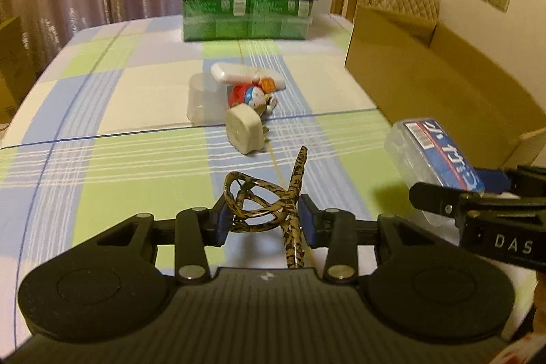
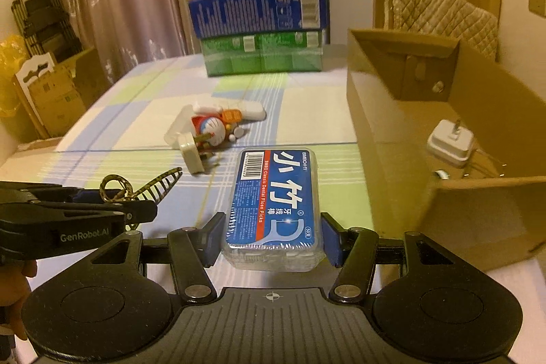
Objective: Organize rigid objects
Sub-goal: 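Carry the keychain and toothpick box with both grippers over the cardboard box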
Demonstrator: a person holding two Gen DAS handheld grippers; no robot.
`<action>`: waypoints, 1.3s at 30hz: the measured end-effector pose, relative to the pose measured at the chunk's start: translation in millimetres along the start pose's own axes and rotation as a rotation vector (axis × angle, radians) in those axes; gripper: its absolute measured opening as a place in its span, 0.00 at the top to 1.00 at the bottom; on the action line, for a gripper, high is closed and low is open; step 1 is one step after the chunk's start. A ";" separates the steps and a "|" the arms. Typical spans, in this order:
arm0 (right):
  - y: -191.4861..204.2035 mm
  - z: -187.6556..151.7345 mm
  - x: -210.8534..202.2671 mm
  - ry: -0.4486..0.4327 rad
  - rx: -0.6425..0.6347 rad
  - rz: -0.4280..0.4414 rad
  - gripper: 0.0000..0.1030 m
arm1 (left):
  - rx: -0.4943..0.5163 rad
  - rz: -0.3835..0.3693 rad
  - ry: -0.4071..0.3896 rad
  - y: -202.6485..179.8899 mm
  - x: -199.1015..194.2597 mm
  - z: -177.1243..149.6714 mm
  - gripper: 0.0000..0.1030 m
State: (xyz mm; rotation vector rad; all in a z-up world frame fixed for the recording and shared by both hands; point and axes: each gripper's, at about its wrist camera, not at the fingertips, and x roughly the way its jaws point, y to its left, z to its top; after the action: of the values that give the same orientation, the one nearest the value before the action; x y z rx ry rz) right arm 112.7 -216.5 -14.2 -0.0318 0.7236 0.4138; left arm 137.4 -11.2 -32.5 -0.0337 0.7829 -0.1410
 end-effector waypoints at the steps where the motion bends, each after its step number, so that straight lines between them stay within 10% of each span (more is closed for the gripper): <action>1: 0.2 -0.3 -7.6 -0.007 0.000 0.002 0.47 | -0.010 0.002 -0.007 -2.8 -8.7 -0.6 0.66; 18: -70.7 17.7 -112.7 -0.150 0.051 -0.067 0.47 | 0.052 -0.125 -0.114 -110.4 -72.2 29.5 0.66; 39: -202.9 48.0 -94.0 -0.118 0.113 -0.214 0.47 | 0.164 -0.252 -0.050 -220.0 1.0 74.2 0.66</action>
State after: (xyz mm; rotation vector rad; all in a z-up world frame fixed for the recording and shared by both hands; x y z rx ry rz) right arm 156.8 -428.3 60.0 0.0212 0.6191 0.1682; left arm 165.3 -230.8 37.5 0.0197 0.7135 -0.4410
